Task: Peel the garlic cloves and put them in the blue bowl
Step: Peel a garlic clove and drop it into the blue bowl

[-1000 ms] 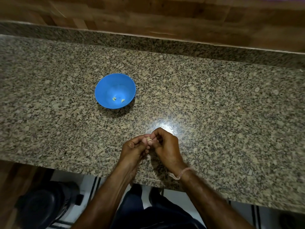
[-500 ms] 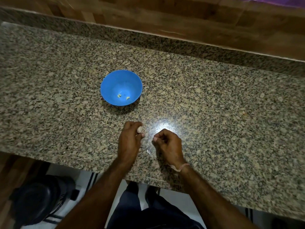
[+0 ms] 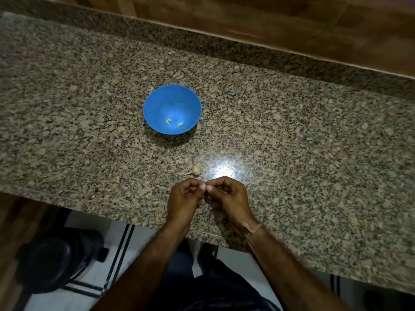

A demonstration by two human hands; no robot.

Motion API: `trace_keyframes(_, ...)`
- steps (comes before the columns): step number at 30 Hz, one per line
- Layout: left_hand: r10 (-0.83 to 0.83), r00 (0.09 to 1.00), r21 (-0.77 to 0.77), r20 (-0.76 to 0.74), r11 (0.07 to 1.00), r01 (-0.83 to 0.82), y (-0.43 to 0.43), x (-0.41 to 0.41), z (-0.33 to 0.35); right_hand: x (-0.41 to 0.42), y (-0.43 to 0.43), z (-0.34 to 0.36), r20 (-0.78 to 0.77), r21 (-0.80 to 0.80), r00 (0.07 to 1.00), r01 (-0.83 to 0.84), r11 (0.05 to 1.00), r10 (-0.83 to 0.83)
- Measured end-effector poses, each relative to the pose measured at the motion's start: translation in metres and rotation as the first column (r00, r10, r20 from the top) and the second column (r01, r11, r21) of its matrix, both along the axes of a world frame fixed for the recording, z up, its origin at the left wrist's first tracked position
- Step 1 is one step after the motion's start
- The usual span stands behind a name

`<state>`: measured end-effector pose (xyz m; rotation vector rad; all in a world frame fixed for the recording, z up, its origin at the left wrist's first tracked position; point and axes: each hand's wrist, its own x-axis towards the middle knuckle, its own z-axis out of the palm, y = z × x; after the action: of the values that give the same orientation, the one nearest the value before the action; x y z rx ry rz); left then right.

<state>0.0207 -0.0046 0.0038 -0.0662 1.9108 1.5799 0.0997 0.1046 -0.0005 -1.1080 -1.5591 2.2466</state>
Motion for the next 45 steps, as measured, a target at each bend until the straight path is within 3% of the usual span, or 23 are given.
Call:
trace_keyframes(6, -0.076, 0.997, 0.031, -0.008, 0.997, 0.076, -0.001, -0.001, -0.003, 0.001, -0.008, 0.009, 0.035, -0.154, 0.994, 0.105, 0.982, -0.101)
trace_keyframes(13, -0.183, 0.982, 0.06, -0.042, 0.981, 0.185, -0.007, -0.009, -0.006, 0.0, -0.016, 0.018, 0.101, -0.397, 0.982, 0.188, 0.899, -0.161)
trace_keyframes(19, -0.252, 0.965, 0.071, -0.079, 0.964, 0.257, -0.013, -0.012, -0.009, 0.002, -0.027, 0.018, 0.124, -0.321, 0.974, 0.218, 0.922, -0.188)
trace_keyframes(26, -0.362, 0.903, 0.058, -0.231, 0.922, 0.384, -0.023, -0.018, -0.009, 0.003, -0.035, 0.022, 0.154, -0.318, 0.974, 0.21, 0.924, -0.169)
trace_keyframes(29, -0.389, 0.88, 0.017, -0.272, 0.913, 0.408, -0.026, -0.02, -0.008, 0.005, -0.035, 0.027, 0.167, -0.244, 0.977, 0.172, 0.954, -0.134)
trace_keyframes(32, -0.431, 0.817, -0.133, -0.383, 0.901, 0.413, -0.03, -0.022, -0.011, 0.007, -0.027, 0.029, 0.182, 0.048, 0.978, 0.092, 0.995, -0.099)
trace_keyframes(34, -0.517, 0.687, -0.32, -0.511, 0.856, 0.407, -0.036, -0.023, -0.016, 0.003, -0.018, 0.025, 0.278, 0.306, 0.956, 0.002, 0.952, -0.091)
trace_keyframes(36, -0.63, 0.542, -0.508, -0.556, 0.774, 0.379, -0.041, -0.022, -0.02, -0.002, -0.012, 0.019, 0.369, 0.446, 0.926, -0.099, 0.89, -0.082)
trace_keyframes(38, -0.68, 0.461, -0.601, -0.571, 0.728, 0.329, -0.044, -0.02, -0.02, -0.007, -0.01, 0.015, 0.443, 0.518, 0.893, -0.191, 0.834, -0.071)
trace_keyframes(45, -0.677, 0.433, -0.656, -0.596, 0.721, 0.224, -0.05, -0.014, -0.025, -0.016, -0.006, 0.009, 0.559, 0.57, 0.826, -0.32, 0.756, -0.072)
